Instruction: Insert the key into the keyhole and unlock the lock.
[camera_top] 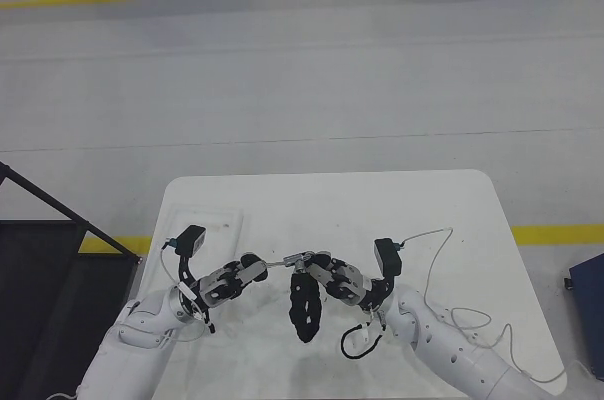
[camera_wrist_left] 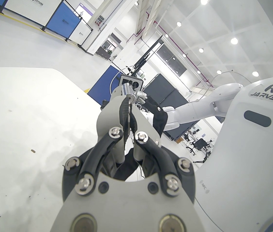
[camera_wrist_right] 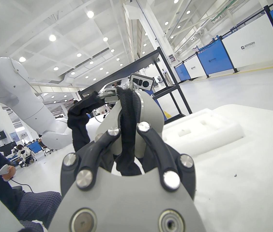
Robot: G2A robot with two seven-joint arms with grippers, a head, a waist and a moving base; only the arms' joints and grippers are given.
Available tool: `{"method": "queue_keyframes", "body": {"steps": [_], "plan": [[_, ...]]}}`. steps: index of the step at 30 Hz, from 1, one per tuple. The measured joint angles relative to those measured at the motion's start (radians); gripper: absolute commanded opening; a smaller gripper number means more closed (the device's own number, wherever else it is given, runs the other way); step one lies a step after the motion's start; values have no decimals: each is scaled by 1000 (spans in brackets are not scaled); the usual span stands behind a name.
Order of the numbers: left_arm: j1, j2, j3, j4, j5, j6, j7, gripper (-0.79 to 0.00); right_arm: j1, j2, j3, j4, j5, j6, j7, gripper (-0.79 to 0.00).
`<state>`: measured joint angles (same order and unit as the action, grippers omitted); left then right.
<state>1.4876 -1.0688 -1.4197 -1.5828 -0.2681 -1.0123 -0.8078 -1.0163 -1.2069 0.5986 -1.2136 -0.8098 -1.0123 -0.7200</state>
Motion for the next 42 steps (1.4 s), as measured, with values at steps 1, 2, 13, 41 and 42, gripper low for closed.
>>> {"method": "queue_keyframes", "body": {"steps": [1,2,13,41,42], "plan": [[0,0,-2,-2,0,0,0,-785,0,0,0,0,0,0,0,-785],[1,0,-3,-4,1,0,0,-785,0,0,0,0,0,0,0,-785],[7,2,-2,-15,30,0,0,-785,0,0,0,0,0,0,0,-785],[60,-2,-95,-109,309,0,133,-785,-52,6,57,-74,38,72,201,-785],[60,-1,-94,-109,314,0,136,-785,-55,6,61,-78,38,76,214,-785]]}}
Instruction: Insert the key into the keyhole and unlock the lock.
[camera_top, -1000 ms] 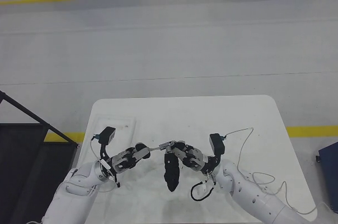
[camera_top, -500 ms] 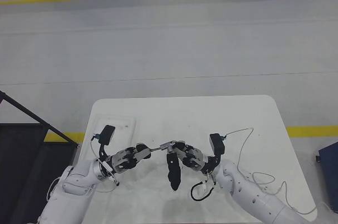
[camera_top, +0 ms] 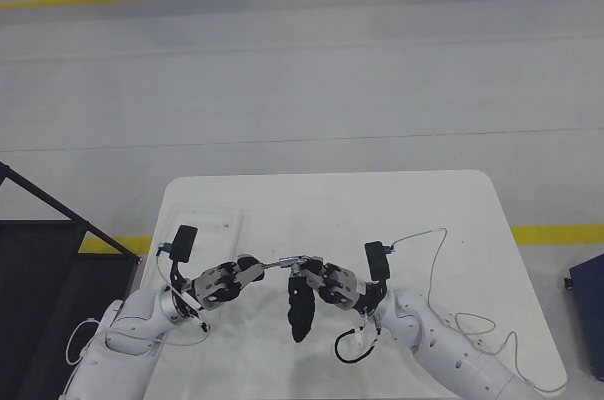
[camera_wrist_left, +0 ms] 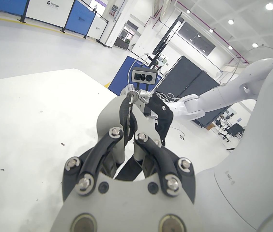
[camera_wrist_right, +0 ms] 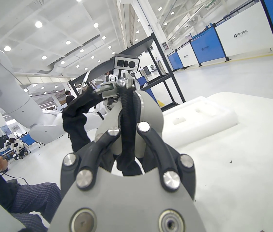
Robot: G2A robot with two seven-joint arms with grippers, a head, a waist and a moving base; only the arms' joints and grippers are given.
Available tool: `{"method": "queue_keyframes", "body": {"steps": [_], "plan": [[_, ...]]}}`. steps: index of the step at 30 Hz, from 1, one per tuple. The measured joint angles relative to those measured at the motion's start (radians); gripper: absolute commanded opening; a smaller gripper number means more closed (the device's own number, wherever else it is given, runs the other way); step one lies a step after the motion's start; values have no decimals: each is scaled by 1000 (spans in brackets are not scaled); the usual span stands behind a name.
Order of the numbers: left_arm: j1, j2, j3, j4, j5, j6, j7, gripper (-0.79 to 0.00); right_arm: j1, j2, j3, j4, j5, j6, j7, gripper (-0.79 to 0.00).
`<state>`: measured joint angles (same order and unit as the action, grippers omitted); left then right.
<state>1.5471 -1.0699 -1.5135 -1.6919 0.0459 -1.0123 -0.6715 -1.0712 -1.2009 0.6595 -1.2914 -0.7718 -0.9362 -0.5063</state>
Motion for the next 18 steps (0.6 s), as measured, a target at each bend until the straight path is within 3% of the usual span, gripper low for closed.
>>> {"method": "queue_keyframes", "body": {"steps": [18], "plan": [[-2,42,8,19,97,0,44,-785,-41,7,58,-50,-3,36,261,-785]]}}
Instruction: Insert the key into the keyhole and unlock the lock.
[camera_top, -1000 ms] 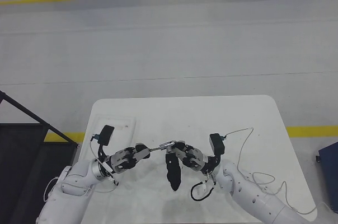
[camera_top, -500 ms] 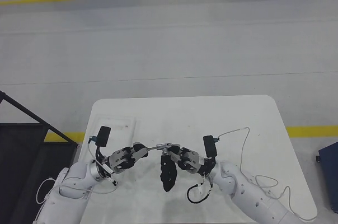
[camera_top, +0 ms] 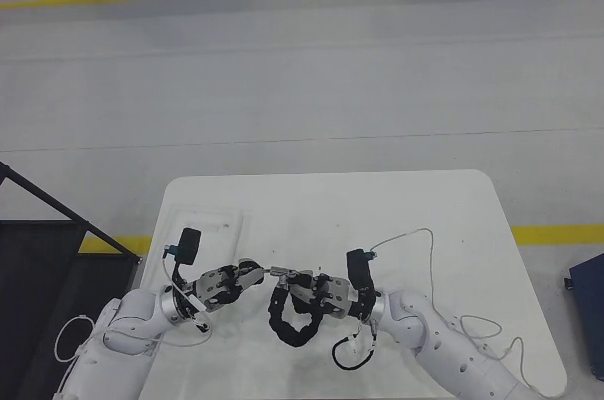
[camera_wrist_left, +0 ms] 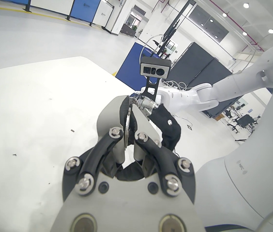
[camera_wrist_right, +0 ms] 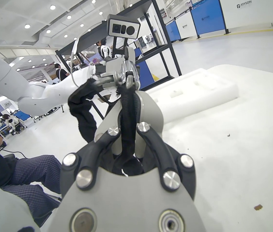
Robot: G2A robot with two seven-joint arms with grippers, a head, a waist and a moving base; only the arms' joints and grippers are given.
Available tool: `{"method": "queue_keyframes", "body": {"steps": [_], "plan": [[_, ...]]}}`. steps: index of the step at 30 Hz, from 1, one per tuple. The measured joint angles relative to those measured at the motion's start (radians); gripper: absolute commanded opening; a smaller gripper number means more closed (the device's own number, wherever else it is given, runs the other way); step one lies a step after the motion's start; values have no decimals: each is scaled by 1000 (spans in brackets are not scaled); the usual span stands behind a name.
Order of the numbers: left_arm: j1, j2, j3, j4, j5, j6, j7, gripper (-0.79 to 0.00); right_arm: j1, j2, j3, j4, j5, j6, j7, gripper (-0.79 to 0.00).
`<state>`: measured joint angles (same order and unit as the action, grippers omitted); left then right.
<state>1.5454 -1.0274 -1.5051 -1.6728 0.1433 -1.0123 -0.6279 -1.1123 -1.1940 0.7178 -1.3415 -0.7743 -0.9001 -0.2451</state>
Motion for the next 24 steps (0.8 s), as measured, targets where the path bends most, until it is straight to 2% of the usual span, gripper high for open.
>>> {"method": "queue_keyframes", "body": {"steps": [12,18,24], "plan": [[-5,46,37,30,-29,0,-99,-785,-14,4,32,-32,-31,-48,74,-785],[-11,59,48,26,-61,0,-82,-785,-20,0,37,-34,-32,-69,75,-785],[1,69,32,25,-102,0,-27,-785,-34,-4,62,-15,-4,-113,3,-785]]}}
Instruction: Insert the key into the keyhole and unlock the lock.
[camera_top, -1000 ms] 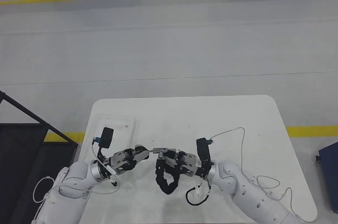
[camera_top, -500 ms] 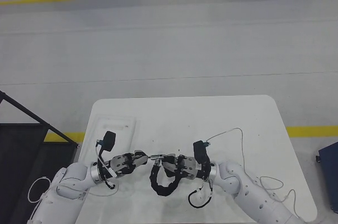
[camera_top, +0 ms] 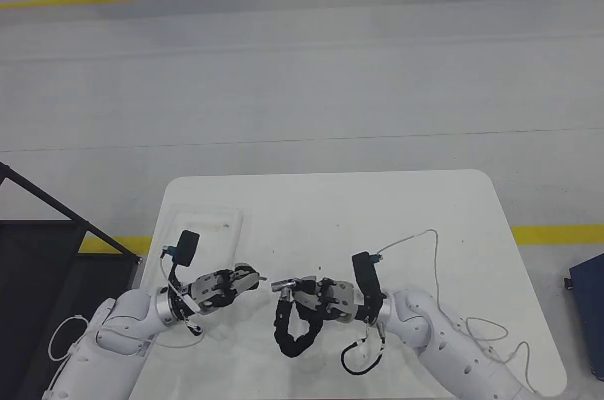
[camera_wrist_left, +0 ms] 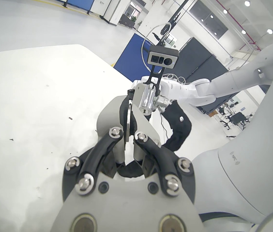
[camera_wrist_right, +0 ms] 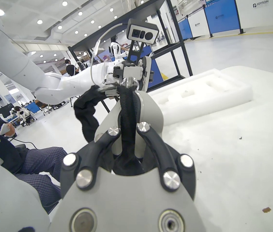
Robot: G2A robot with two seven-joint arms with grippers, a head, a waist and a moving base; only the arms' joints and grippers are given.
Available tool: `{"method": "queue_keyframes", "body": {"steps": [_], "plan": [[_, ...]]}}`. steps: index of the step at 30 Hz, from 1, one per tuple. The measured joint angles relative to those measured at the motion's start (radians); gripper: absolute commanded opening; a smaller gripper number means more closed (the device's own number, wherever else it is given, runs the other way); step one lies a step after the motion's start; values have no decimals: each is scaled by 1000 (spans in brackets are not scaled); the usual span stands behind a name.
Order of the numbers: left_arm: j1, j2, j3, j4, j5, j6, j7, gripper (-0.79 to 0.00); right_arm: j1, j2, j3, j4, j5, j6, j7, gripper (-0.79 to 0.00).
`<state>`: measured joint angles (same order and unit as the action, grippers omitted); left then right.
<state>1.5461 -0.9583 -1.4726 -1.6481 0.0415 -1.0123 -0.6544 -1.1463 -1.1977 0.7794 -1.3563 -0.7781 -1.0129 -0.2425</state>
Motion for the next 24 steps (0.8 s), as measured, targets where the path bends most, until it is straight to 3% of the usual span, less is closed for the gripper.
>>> {"method": "queue_keyframes", "body": {"steps": [6,10,24], "plan": [[23,3,0,-17,-144,0,39,-785,-8,0,-8,0,11,1,-80,-785],[26,-3,3,-30,-252,0,5,-785,6,-3,-36,10,19,1,-110,-785],[-6,-68,26,-6,-332,0,-154,-785,48,-15,-103,45,16,1,-238,-785]]}}
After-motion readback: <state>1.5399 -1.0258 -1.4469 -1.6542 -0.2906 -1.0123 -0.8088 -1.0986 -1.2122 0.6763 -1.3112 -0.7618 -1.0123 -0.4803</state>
